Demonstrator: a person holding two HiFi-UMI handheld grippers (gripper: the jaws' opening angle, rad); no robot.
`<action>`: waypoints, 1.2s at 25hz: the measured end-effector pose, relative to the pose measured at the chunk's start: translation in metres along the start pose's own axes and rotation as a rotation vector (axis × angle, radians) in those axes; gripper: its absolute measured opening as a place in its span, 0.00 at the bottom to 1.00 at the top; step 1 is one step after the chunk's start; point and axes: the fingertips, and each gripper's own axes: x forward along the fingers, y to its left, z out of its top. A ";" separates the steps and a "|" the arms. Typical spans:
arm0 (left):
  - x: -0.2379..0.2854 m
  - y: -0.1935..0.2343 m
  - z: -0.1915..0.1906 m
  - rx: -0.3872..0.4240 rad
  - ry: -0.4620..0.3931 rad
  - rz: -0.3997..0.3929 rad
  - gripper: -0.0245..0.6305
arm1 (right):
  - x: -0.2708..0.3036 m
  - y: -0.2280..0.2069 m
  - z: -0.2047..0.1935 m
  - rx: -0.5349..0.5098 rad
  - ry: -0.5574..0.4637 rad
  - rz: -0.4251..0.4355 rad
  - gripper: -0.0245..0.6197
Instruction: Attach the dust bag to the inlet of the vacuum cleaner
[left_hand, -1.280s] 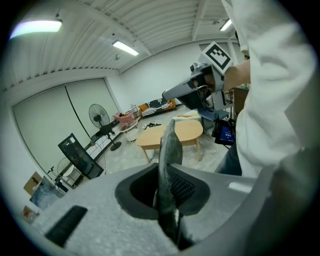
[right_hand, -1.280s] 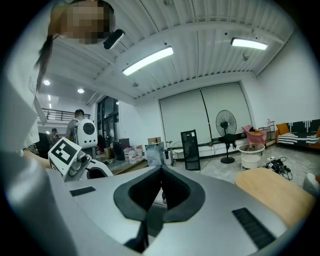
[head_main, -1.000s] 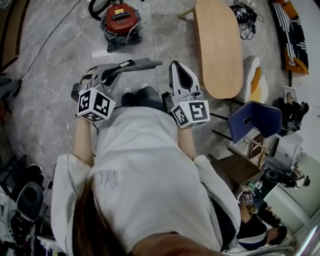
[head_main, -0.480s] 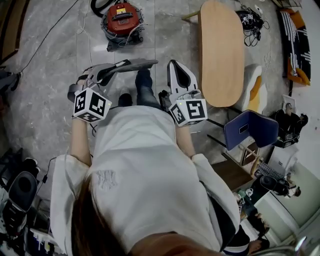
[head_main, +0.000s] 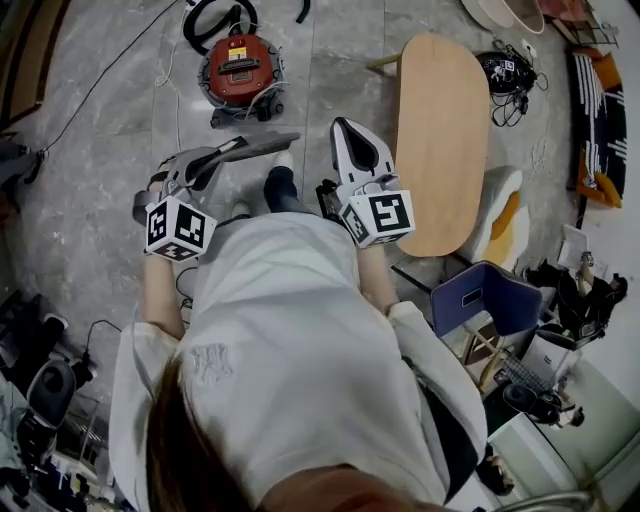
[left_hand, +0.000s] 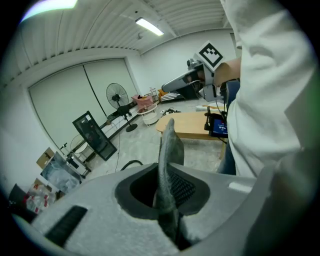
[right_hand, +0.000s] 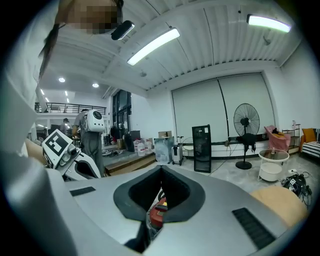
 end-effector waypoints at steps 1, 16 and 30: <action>0.005 0.006 0.003 -0.013 0.008 0.014 0.10 | 0.006 -0.009 0.004 -0.007 -0.003 0.008 0.04; 0.059 0.039 0.037 -0.028 0.035 0.042 0.10 | 0.034 -0.074 0.010 -0.021 0.002 0.054 0.04; 0.066 0.052 0.041 0.051 -0.027 -0.108 0.10 | 0.074 -0.017 0.034 -0.142 -0.028 0.198 0.04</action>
